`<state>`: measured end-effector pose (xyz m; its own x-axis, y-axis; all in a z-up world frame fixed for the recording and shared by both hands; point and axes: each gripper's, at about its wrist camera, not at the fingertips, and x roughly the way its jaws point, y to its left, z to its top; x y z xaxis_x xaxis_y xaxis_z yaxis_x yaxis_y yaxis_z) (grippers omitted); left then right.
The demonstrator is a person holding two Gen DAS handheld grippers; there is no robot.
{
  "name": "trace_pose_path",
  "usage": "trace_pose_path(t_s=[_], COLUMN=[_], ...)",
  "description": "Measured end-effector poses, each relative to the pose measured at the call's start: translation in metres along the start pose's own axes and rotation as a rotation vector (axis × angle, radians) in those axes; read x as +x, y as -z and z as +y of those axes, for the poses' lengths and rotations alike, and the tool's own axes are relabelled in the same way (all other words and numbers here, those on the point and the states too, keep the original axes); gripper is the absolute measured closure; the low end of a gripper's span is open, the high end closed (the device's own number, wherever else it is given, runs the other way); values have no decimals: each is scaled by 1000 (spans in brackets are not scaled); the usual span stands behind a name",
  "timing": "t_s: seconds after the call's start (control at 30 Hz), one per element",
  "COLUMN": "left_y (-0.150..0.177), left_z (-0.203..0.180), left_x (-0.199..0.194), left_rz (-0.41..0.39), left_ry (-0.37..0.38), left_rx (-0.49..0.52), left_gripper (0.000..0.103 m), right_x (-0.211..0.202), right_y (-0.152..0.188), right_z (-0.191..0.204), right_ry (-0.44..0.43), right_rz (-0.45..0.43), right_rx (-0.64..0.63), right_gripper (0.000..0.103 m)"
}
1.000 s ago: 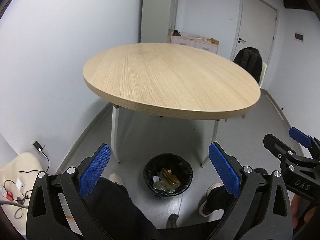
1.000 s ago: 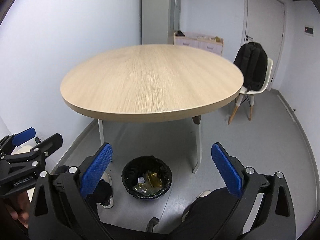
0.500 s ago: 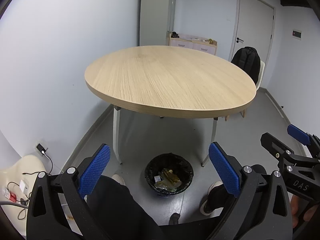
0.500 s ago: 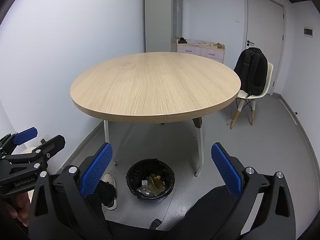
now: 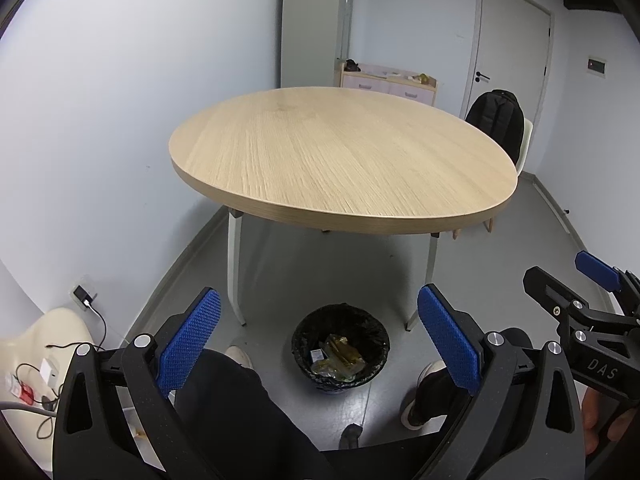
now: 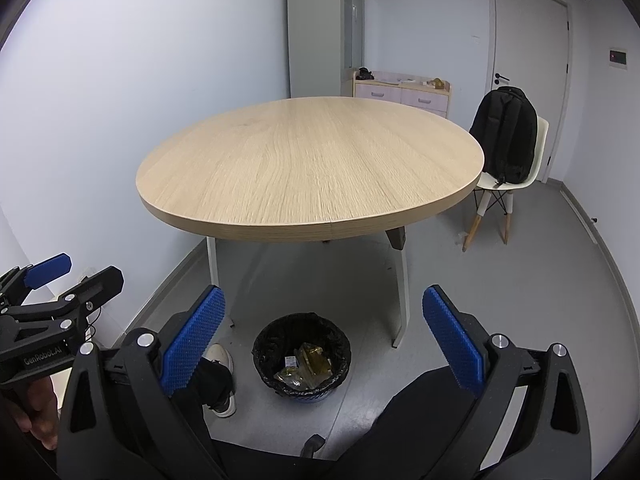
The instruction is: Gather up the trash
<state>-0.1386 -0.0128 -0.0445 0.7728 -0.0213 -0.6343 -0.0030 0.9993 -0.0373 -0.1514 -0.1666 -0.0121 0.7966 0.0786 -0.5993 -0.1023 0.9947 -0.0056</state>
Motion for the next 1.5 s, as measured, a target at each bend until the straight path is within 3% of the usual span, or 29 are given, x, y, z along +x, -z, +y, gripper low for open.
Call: trace_pose_path(t_s=[1.5], left_y=[1], left_z=[0], left_x=[10], left_rz=[36], left_ry=[1], left_rx=[-2], left_gripper=[6], right_x=[8], right_y=[-1], right_z=[-4], right_ry=[1], right_rz=[12], right_rx=[5], right_gripper=[8])
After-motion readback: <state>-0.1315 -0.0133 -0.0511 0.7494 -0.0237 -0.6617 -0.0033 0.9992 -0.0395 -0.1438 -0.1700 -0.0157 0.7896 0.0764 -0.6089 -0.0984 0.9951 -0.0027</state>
